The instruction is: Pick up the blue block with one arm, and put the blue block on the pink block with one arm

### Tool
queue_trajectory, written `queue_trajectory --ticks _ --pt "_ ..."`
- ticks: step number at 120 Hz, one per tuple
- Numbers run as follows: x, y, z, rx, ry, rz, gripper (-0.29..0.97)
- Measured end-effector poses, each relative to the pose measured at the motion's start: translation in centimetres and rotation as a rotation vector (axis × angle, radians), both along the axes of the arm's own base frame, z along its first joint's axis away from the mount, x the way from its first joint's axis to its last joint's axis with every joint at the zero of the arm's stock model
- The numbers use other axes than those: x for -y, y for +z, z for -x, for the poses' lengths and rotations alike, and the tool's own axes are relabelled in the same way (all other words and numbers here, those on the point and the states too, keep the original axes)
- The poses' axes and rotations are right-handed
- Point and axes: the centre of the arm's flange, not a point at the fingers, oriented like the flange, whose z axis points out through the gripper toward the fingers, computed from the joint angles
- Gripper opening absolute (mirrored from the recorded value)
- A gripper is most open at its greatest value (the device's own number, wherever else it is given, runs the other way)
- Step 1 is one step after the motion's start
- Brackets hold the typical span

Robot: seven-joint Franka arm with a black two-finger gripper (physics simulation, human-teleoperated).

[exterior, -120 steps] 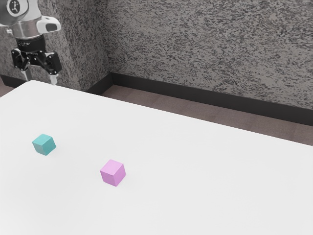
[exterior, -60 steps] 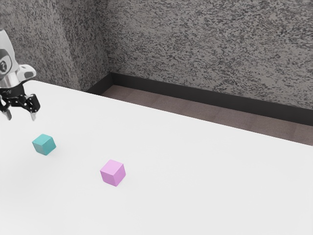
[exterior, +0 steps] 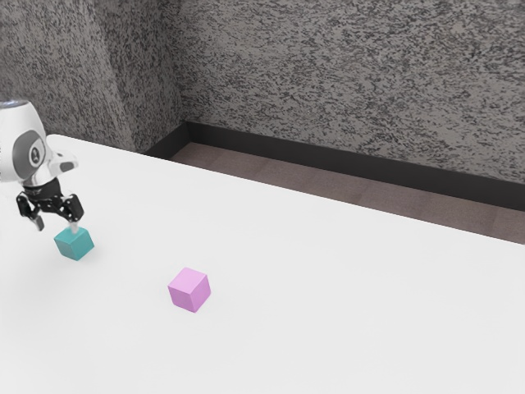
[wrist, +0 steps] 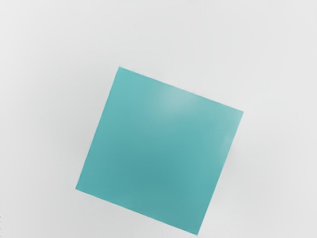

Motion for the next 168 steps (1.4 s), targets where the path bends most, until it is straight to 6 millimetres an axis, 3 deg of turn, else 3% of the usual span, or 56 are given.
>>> queue_trajectory --ticks 26,51,76,107,127,168 --pt "-0.7 -0.5 -1.5 0.023 -0.117 -0.015 0.68" --pt "-0.8 -2.6 -1.7 0.022 -0.179 0.023 0.68" --pt "-1.4 -3.4 -2.7 0.034 -0.241 0.029 0.68" --pt "-2.0 -4.2 -2.1 0.041 -0.273 0.056 0.68" --pt "-1.4 -5.7 -1.2 0.034 -0.281 0.092 0.68" --pt "-1.4 -6.7 -1.3 0.039 -0.312 0.104 0.68"
